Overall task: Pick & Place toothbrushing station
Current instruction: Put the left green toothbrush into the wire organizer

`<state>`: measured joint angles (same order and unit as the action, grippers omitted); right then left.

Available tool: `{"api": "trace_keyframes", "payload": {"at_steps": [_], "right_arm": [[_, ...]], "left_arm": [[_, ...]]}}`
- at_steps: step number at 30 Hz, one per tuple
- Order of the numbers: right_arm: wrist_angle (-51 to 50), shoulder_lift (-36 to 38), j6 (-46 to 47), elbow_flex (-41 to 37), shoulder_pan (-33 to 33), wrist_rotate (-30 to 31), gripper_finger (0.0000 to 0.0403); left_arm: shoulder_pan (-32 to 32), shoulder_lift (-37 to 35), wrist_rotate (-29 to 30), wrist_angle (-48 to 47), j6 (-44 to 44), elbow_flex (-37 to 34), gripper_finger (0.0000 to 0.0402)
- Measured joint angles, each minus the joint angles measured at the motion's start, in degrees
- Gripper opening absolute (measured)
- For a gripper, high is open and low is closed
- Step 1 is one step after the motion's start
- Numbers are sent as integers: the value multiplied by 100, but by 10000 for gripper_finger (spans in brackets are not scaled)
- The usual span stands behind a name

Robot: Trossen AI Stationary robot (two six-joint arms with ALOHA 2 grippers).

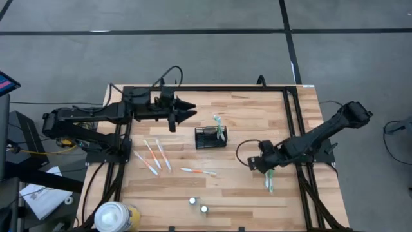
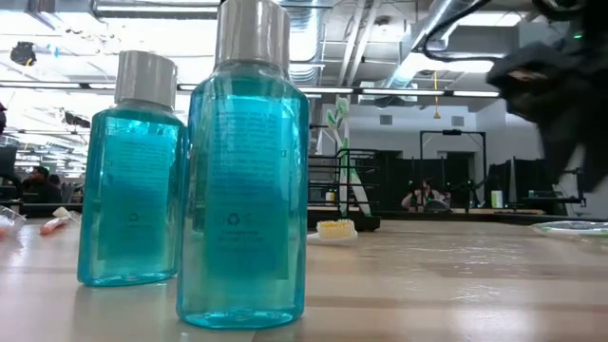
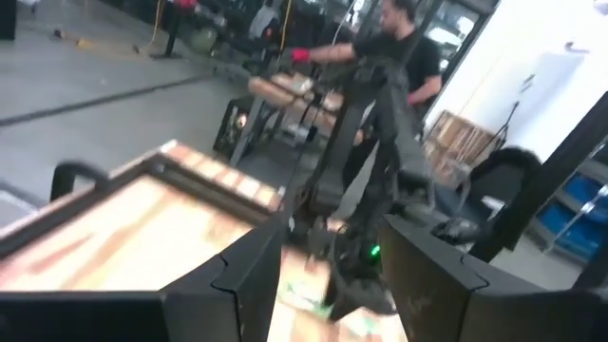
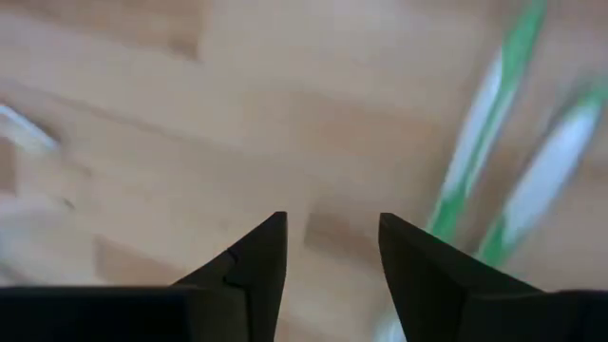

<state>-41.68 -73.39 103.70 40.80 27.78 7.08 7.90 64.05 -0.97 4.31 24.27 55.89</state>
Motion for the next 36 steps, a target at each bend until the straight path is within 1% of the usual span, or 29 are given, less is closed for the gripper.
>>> {"api": "trace_keyframes", "payload": {"at_steps": [2,4,10,15,22,36], "right_arm": [[14,-88,267,-5,202,-327,161],[19,-152,574,38,419,-517,165],[1,-210,1441,127,945,-579,175],[-32,-278,1682,130,1153,-699,171],[52,-468,1695,133,1121,-727,161],[229,-472,1633,-145,958,-679,159]], "left_arm": [[1,13,-57,53,-1,-54,173],[5,-10,-101,51,-2,-126,172],[138,-52,-362,51,0,-262,172],[273,-61,-511,52,-1,-320,171],[447,-59,-694,64,8,-320,172],[581,-59,-855,57,0,-320,172]]}}
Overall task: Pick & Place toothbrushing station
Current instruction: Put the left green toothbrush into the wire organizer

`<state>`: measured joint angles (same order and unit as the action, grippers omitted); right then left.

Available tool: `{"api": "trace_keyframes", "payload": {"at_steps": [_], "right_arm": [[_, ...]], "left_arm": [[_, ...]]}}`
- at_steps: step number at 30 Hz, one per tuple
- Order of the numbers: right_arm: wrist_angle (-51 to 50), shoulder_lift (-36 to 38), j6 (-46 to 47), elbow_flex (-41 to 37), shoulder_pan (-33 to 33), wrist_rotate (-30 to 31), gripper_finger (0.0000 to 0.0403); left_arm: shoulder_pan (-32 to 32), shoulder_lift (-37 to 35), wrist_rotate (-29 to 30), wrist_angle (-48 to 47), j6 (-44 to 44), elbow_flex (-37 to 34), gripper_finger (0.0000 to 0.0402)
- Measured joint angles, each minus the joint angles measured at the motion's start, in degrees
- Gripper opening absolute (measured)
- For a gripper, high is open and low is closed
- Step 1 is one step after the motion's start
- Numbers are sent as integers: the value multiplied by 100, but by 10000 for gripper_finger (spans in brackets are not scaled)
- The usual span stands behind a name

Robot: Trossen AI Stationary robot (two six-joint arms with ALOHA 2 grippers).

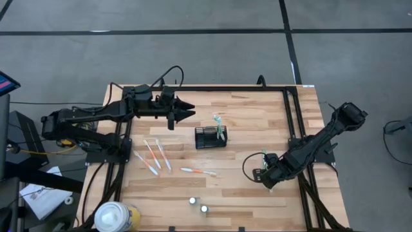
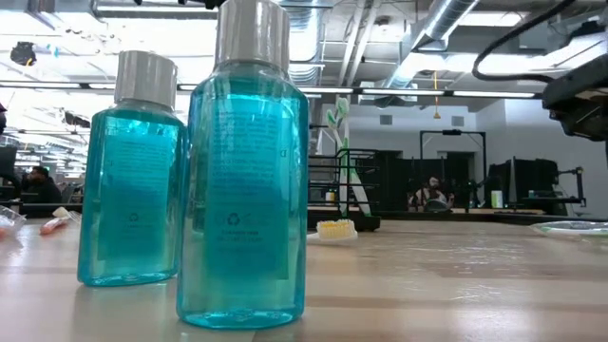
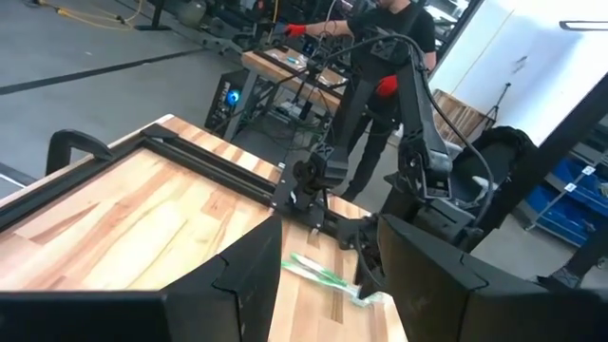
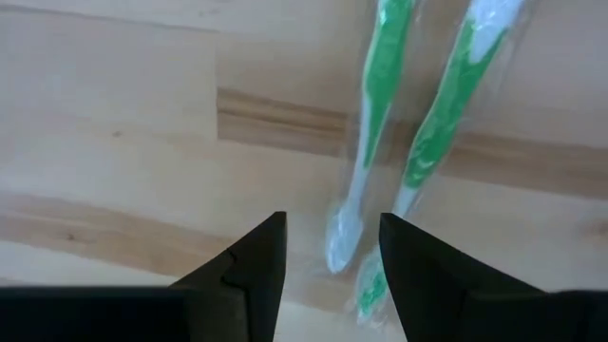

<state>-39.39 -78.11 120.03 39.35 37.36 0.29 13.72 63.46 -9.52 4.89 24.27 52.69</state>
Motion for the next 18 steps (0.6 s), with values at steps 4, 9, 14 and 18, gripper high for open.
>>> {"api": "trace_keyframes", "payload": {"at_steps": [4,9,14,18], "right_arm": [[-3,0,3,-41,-5,3,156],[-43,0,60,-41,-91,211,145],[82,-338,3,-44,-283,277,131],[861,-789,-163,-35,-381,252,128]], "left_arm": [[0,0,0,0,0,0,172],[0,0,-4,-2,-2,0,172],[-2,0,-133,-7,-2,0,172],[-2,0,-138,-12,-2,0,172]]}}
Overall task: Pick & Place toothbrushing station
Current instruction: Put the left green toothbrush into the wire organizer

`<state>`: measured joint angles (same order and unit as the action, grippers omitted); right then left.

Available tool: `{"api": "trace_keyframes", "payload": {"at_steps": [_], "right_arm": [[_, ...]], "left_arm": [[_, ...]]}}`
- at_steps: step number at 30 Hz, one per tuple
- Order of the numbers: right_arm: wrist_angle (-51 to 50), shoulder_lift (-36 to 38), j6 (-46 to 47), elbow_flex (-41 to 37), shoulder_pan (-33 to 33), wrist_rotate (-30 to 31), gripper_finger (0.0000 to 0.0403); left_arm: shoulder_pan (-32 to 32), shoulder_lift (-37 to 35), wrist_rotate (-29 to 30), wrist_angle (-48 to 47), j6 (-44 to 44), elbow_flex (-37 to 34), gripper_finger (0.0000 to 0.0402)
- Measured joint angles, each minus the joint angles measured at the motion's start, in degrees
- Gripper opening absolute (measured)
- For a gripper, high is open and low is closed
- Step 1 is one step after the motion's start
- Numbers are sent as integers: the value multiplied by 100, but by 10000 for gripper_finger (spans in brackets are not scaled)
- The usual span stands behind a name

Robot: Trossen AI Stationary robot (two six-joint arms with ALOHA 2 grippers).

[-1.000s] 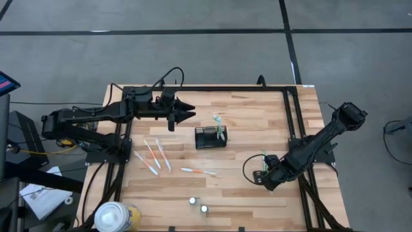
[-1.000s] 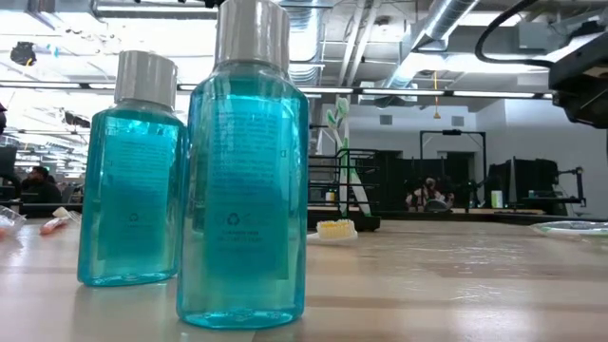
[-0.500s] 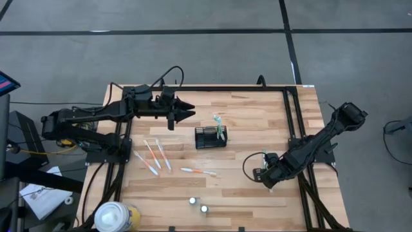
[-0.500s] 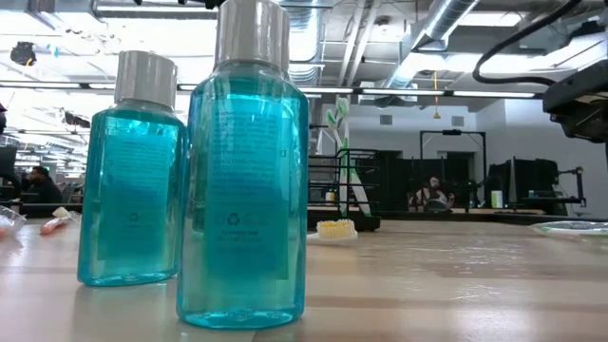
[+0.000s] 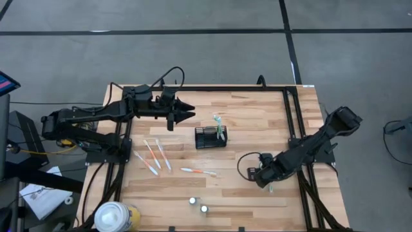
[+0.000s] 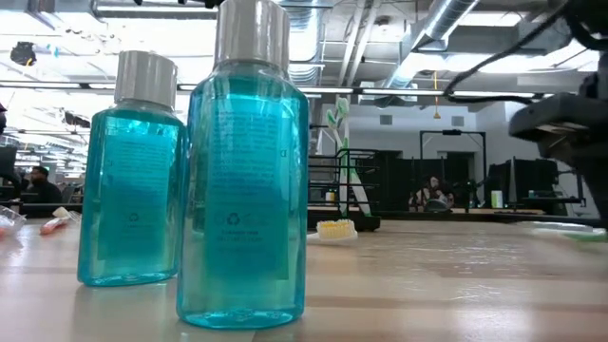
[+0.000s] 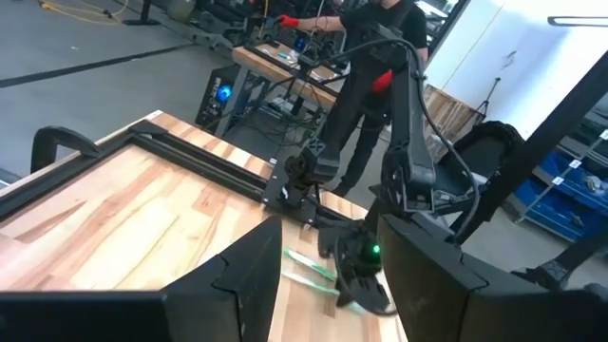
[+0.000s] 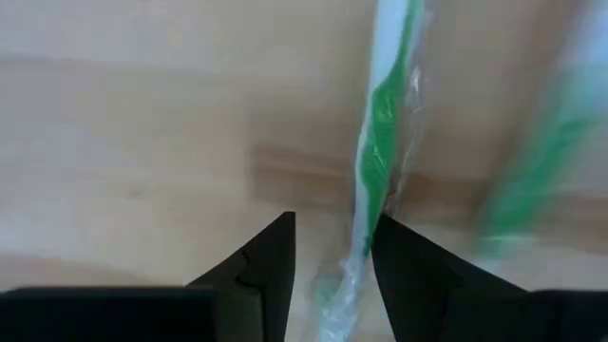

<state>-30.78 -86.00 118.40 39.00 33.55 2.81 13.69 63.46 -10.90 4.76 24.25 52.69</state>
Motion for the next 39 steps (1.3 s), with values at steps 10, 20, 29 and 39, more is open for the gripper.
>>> {"api": "trace_keyframes", "payload": {"at_steps": [10,20,29,39], "right_arm": [[1025,-481,-12,25,-276,-43,116],[1019,-362,-281,2,-435,10,65],[1803,-396,-817,-31,-818,53,12],[4523,81,-1558,-19,-1585,1036,8]], "left_arm": [[0,0,-162,-38,1,0,172],[0,0,-163,-93,-34,1,172],[77,0,-166,-98,-138,2,172],[219,0,-309,-95,-105,2,172]]}}
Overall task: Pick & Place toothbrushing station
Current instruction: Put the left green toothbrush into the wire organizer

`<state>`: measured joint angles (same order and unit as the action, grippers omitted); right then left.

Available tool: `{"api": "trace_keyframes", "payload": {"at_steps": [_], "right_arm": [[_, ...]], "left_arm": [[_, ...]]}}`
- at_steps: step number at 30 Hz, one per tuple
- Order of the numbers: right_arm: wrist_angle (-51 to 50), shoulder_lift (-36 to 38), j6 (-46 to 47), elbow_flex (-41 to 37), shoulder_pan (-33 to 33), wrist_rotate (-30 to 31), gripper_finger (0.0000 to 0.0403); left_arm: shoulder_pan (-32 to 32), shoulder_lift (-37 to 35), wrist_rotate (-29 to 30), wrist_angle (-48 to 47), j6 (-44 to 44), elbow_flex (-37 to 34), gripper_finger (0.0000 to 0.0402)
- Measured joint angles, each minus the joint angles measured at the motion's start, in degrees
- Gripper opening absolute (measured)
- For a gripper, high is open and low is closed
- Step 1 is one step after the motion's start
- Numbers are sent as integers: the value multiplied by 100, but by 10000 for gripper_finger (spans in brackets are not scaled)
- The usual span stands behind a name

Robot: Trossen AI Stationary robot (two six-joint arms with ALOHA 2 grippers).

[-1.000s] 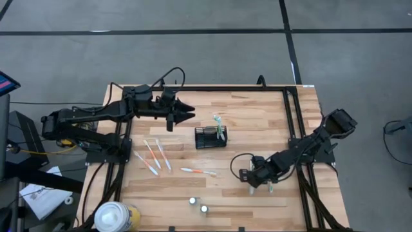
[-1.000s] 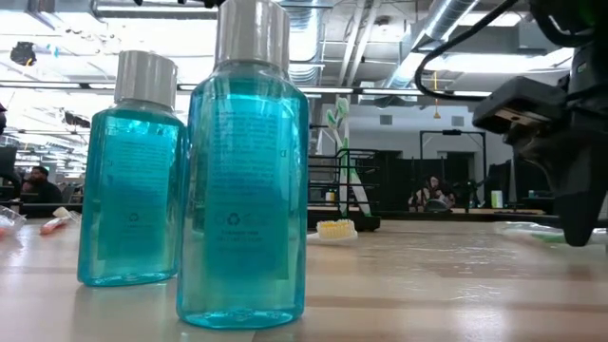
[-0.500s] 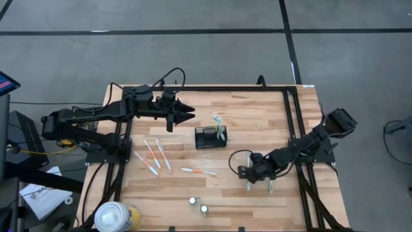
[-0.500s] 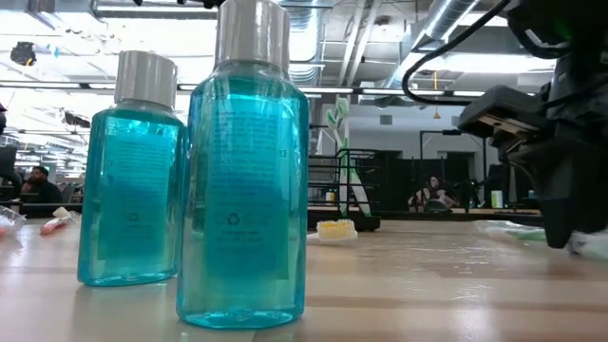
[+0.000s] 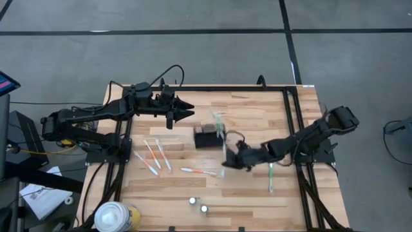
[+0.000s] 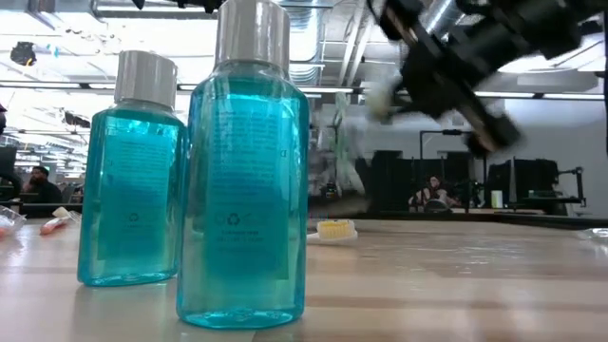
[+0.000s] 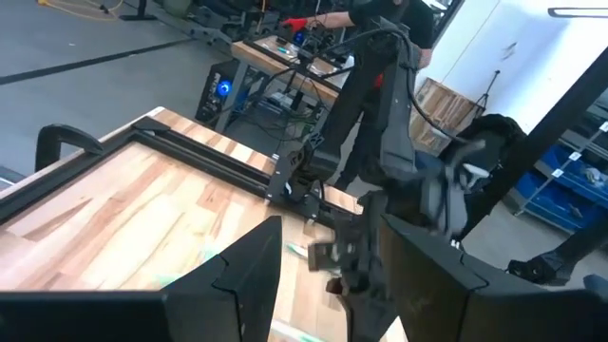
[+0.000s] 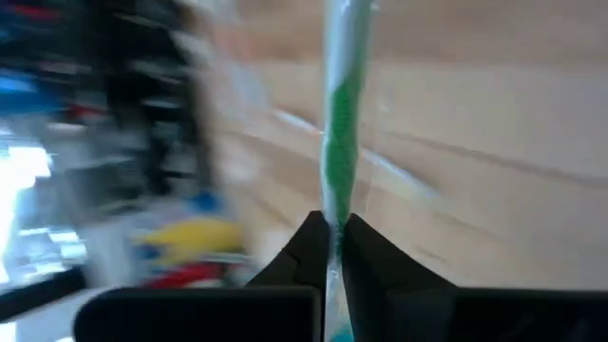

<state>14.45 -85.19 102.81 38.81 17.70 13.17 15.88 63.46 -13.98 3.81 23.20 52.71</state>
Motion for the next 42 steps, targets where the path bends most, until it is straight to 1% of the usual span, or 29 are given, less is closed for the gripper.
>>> {"api": "trace_keyframes", "payload": {"at_steps": [2,5,9,17,22,32,42], "right_arm": [[290,232,-214,8,-174,164,5],[505,470,-425,13,-352,203,5],[464,667,-446,13,-277,186,5],[470,393,-89,10,106,201,5],[796,233,-34,14,222,314,5],[897,256,-142,17,168,343,5],[1474,256,-464,17,76,388,5]], "left_arm": [[0,0,-2,0,2,0,172],[0,0,-2,-2,0,0,172],[0,1,-2,1,0,0,172],[2,0,5,5,-28,0,172],[77,2,12,7,-26,0,172],[146,2,44,7,-26,0,172],[146,2,60,7,-35,0,172]]}}
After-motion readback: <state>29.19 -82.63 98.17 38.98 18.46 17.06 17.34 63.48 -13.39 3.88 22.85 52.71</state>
